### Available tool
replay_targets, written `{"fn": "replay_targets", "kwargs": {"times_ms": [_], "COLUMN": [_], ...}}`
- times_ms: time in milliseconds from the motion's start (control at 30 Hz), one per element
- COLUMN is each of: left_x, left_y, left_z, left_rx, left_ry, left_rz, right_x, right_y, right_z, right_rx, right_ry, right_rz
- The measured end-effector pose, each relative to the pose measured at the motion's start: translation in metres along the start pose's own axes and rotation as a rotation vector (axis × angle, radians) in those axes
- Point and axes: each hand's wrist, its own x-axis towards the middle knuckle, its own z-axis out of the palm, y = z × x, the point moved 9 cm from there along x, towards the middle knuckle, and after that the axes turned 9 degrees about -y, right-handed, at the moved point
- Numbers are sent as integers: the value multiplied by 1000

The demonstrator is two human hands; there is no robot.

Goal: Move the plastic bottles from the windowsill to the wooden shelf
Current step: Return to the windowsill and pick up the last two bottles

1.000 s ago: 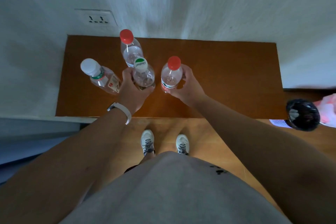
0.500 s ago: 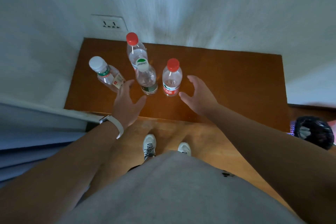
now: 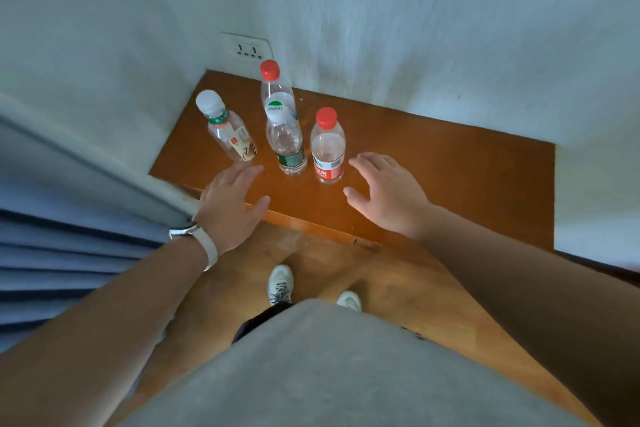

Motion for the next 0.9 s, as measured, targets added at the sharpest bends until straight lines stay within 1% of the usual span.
{"fn": "replay_targets", "kwargs": {"times_ms": [100, 200, 333, 500, 600, 700, 900], "left_x": [-19, -36, -57, -99, -133, -171, -285], "left_y": [-1, -6, -19, -33, -50, -73, -128], "left_z": [-4, -10, -21, -34, -41, -42, -48], "left_rx": [90, 122, 167, 152, 142, 155, 158], "left_ry": [-4, 10, 39, 99, 150, 164, 283], "left_rz": [-32, -65, -111, -133, -153, -183, -273], "right_x": [-6, -11, -11, -20, -29, -42, -81], "right_y": [-15, -36, -67, -114, -155, -205, -315], "right_z": [-6, -9, -15, -11, -7, -2, 30], "right_rx": [-43, -93, -129, -165, -195, -250, -330], "right_ry": [-3, -34, -45, -68, -81, -85, -111], "right_rz": [-75, -147, -196, -269, -332, -407, -585]}}
